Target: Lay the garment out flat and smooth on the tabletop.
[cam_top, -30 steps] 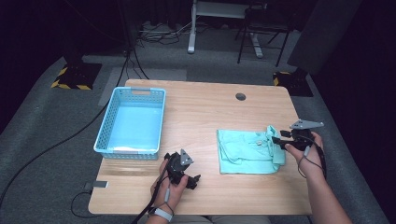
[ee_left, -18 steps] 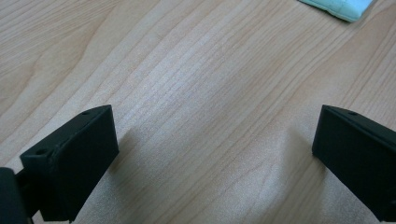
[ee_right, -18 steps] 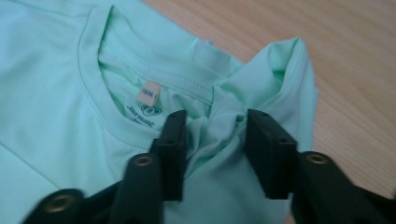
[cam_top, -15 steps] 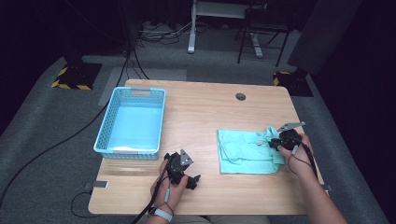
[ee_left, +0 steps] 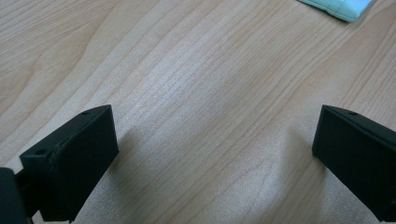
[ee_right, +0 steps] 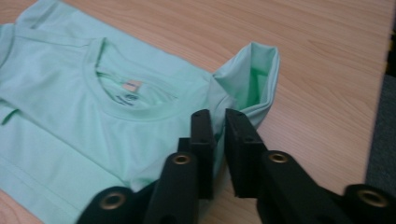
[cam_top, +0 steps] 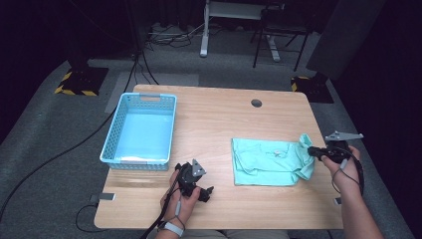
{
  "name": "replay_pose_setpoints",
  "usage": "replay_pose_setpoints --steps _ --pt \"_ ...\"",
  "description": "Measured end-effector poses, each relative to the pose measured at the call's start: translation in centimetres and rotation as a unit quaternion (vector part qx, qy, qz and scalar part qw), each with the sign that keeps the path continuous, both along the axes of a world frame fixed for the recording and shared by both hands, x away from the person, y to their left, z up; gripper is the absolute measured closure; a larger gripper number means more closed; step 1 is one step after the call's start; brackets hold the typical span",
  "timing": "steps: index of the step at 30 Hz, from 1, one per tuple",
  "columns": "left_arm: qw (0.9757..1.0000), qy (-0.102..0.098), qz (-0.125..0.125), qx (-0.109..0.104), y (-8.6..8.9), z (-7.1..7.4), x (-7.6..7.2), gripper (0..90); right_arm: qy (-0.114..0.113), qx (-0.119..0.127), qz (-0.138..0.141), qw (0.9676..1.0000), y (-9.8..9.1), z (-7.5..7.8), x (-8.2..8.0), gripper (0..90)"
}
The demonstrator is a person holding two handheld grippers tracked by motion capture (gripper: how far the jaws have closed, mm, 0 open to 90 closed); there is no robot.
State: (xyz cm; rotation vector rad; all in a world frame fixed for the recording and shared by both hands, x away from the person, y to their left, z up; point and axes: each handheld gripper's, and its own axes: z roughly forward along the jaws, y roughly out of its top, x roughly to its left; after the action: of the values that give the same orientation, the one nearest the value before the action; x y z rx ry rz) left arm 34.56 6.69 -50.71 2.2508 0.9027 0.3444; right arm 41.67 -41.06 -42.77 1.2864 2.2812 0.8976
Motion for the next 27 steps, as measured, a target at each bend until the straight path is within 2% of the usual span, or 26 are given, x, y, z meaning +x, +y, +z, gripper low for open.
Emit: replay_pose_setpoints --steps 1,2,4,5,6,9,12,15,18,21,22,26,27 --pt "1.0000 0.000 -0.001 0.000 0.0 0.0 0.0 0.1 -0.013 0.002 -0.036 0.9993 -1.3 0.0 -0.6 70.3" --pt "1.0000 -0.001 -0.002 0.000 0.0 0.0 0.0 0.1 -0.013 0.002 -0.036 0.9993 -1.3 0.0 -0.6 70.3" --pt "1.0000 -0.001 -0.002 0.000 0.0 0.0 0.1 0.1 -0.030 -0.014 -0.061 0.9976 -2.2 0.3 -1.1 61.6" --pt "1.0000 -0.001 -0.002 0.001 0.0 0.0 0.1 0.1 -0.035 -0.005 -0.066 0.9972 -2.4 0.4 -1.4 59.7" --pt "1.0000 -0.001 -0.002 0.001 0.0 0.0 0.1 0.1 -0.036 0.000 -0.063 0.9974 -2.5 0.5 -1.5 58.5" --pt "1.0000 -0.001 -0.002 0.000 0.0 0.0 0.1 0.1 -0.037 -0.005 -0.047 0.9982 -2.0 0.6 -1.7 54.6" --pt "1.0000 -0.001 -0.002 0.001 0.0 0.0 0.1 0.1 -0.030 -0.005 -0.027 0.9992 -1.1 0.2 -1.4 51.3" --pt "1.0000 -0.001 -0.002 0.000 0.0 0.0 0.1 0.1 -0.020 -0.008 0.014 0.9997 0.6 -0.7 -1.2 47.5" --pt "1.0000 -0.001 -0.002 0.000 0.0 0.0 0.1 0.2 -0.002 -0.024 0.047 0.9986 2.5 -1.6 -1.3 47.2" --pt "1.0000 -0.001 -0.002 0.001 0.0 0.0 0.1 0.2 0.019 -0.047 0.059 0.9970 3.3 -2.8 -1.3 47.4" --pt "1.0000 -0.001 -0.002 0.000 0.0 0.0 0.1 0.2 0.023 -0.051 0.058 0.9968 3.3 -3.1 -1.3 51.1" --pt "1.0000 -0.001 -0.002 0.001 0.0 0.0 0.1 0.2 0.046 -0.052 0.059 0.9958 2.6 -3.7 -1.6 84.8" --pt "1.0000 -0.001 -0.002 0.000 0.0 0.0 0.1 0.1 0.045 -0.053 0.055 0.9961 2.3 -3.6 -1.8 88.7"
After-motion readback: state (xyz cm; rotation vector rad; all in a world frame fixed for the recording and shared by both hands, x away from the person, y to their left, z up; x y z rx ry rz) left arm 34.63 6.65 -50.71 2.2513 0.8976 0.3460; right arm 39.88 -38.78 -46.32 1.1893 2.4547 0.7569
